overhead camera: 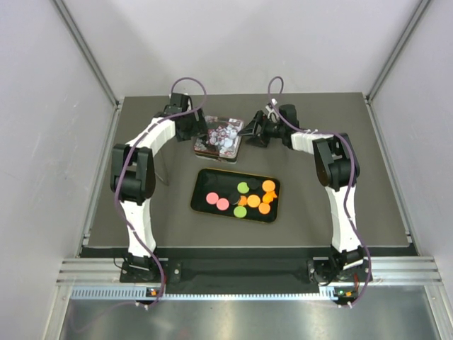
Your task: Pack the cookies
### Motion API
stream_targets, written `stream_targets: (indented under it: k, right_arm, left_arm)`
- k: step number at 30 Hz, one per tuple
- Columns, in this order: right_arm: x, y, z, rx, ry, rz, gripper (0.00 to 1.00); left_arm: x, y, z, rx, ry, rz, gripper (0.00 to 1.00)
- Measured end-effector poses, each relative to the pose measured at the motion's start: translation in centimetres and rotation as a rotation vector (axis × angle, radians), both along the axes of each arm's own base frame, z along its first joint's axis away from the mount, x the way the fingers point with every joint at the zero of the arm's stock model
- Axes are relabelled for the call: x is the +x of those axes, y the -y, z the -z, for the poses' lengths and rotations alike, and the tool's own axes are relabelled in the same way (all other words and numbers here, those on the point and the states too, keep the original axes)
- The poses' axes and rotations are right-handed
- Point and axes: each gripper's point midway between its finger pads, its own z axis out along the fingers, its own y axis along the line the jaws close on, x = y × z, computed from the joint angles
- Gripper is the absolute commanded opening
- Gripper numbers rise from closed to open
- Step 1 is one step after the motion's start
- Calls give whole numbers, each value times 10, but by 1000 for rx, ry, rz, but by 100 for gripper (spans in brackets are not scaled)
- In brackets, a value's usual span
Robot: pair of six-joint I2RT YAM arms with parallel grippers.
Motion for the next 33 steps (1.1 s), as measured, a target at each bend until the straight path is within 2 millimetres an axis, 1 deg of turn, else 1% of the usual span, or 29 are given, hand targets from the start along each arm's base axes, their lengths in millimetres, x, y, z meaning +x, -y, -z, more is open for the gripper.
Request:
stream_targets:
  k: [3,8,13,18,21,24,26,33]
  right_arm:
    - [2,1,4,-28,9,11,77]
    - [4,3,8,-62,6,24,71]
    - [7,0,7,-79,17,31,70]
    - [6,-1,10,-94,10,34,71]
    - [6,-1,11,-97,9,36,71]
    - [6,-2,11,-99,11,37,68]
    - [6,-2,9,-104,18,39,68]
    - [6,-3,7,-147,43,54,69]
  left_arm:
    - [1,6,-3,-6,6,21,84]
    - [1,15,-4,-31,5,51,85]
    - [0,21,-7,-54,4,72,84]
    - [2,25,-12,-74,12,85,85]
    - [3,26,-15,-78,17,87,84]
    - [5,26,-18,-78,22,87,83]
    - [8,26,-19,-78,26,86,83]
    - [9,17,-14,-33,19,47,87]
